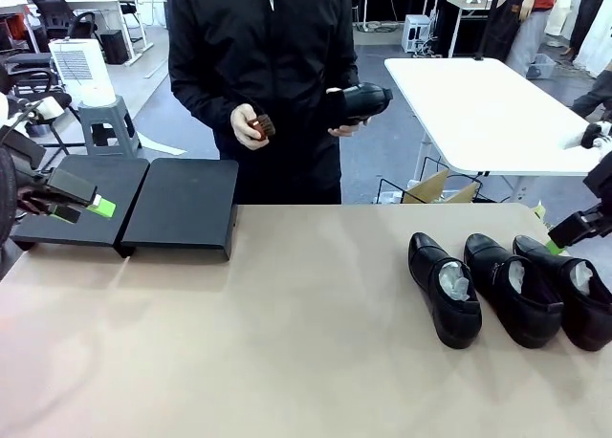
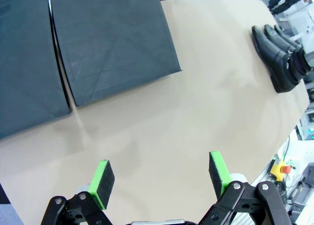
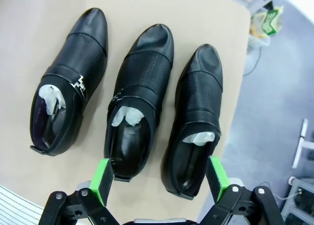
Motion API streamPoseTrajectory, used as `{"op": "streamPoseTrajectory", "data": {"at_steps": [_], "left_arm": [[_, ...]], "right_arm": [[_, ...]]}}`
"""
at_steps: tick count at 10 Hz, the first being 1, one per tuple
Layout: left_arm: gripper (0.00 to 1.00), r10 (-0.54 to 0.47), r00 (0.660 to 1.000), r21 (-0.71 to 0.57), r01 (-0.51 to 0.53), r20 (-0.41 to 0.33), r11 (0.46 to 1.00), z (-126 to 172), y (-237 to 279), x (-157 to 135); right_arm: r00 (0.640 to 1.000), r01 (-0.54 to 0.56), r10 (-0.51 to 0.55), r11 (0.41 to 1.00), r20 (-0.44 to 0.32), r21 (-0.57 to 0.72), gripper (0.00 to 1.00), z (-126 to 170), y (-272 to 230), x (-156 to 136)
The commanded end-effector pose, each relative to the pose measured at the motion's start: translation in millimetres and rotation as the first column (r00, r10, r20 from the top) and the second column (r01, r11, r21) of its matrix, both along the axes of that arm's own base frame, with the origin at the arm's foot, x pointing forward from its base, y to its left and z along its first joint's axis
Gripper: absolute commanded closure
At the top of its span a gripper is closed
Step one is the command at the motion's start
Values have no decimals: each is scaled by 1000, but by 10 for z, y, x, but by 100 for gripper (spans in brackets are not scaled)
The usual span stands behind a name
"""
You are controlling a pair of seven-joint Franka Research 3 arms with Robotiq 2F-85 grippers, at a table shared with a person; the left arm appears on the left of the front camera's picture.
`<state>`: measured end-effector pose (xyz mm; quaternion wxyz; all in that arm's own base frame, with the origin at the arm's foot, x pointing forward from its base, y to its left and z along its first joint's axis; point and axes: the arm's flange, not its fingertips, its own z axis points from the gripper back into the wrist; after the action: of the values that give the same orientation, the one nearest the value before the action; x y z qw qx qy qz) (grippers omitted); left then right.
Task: Organize the shoes by placing them on the stand.
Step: Pick up one Shoe and place it in the middle of the table.
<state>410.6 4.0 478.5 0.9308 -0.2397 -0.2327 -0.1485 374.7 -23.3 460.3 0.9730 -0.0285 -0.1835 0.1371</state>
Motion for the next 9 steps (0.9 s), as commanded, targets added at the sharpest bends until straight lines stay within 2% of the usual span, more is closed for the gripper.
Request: {"op": "streamPoseTrajectory", "data": {"at_steps": [1,2,4,7,8,9], "left_arm": [[0,-16,1000,9,16,3,1000,-12,26,0],[0,-16,1000,9,16,3,1000,-12,26,0],[0,-16,1000,9,16,3,1000,-12,26,0],[0,-16,1000,9,16,3,1000,-12,26,0],[0,-16,1000,9,16,3,1000,-12,26,0],[0,-16,1000,9,16,3,1000,-12,26,0]], "right_arm": [[1000,-1,1,1000,-2,-6,0,-1,16,0],[996,-45,35,991,-83,-129,0,-136,187,-21],[993,-18,-11,970,-119,-242,0,-130,370,-32],[966,27,-94,963,-241,-268,0,-309,457,-7],[956,31,-97,972,-275,-234,0,-407,467,31],[957,55,-100,984,-271,-171,0,-430,461,100]]}}
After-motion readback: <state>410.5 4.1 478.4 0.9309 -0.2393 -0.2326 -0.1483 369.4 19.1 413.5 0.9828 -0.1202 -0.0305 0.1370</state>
